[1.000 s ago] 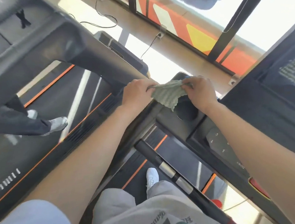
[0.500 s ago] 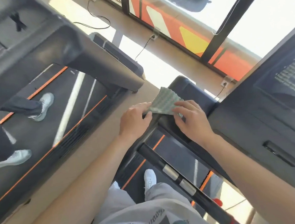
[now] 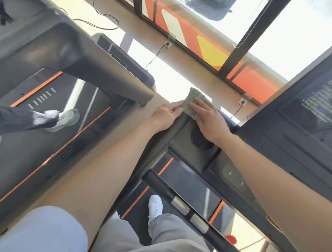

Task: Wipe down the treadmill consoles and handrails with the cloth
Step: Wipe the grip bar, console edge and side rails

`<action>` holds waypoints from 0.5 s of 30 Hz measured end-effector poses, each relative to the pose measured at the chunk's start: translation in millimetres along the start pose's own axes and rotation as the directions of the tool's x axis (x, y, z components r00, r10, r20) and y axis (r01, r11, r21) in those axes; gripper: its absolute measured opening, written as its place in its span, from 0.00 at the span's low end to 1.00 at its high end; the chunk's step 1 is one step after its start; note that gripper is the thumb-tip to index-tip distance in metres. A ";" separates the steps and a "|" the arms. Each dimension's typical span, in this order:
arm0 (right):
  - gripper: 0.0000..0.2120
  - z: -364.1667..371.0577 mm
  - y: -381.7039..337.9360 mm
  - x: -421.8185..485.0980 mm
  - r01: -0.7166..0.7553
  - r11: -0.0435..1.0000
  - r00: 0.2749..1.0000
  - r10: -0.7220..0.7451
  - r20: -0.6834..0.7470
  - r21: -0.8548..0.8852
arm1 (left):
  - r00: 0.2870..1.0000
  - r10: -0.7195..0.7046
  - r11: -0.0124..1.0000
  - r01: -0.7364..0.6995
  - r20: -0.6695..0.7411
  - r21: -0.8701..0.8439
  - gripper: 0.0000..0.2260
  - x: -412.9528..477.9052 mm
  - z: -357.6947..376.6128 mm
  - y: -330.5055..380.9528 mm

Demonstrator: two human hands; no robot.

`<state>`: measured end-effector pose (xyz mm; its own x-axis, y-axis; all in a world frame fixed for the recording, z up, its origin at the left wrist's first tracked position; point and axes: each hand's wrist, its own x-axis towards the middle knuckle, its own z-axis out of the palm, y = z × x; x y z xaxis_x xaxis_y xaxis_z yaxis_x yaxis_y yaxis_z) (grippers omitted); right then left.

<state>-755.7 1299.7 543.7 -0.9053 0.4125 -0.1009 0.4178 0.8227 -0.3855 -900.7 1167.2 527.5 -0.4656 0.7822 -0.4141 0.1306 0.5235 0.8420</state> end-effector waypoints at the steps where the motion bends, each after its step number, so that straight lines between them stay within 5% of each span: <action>1: 0.21 -2.9 2.4 5.2 -0.025 1.000 1.000 0.025 0.006 0.011 | 1.000 0.002 1.000 -0.002 0.023 0.004 0.19 6.9 0.0 5.3; 10: 0.19 -17.3 12.2 35.5 -0.131 0.979 0.990 0.121 0.072 0.154 | 0.987 -0.097 0.988 0.111 0.125 -0.105 0.20 43.0 4.5 24.9; 15: 0.11 -13.5 15.9 42.2 0.009 0.996 0.996 -0.017 0.083 0.089 | 0.980 -0.187 0.976 0.194 0.069 -0.104 0.20 33.6 -0.4 17.0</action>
<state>-786.2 1335.4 545.7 -0.9154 0.3647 -0.1701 0.4009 0.7886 -0.4662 -914.5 1202.2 528.0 -0.4198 0.6919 -0.5873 -0.0541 0.6269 0.7772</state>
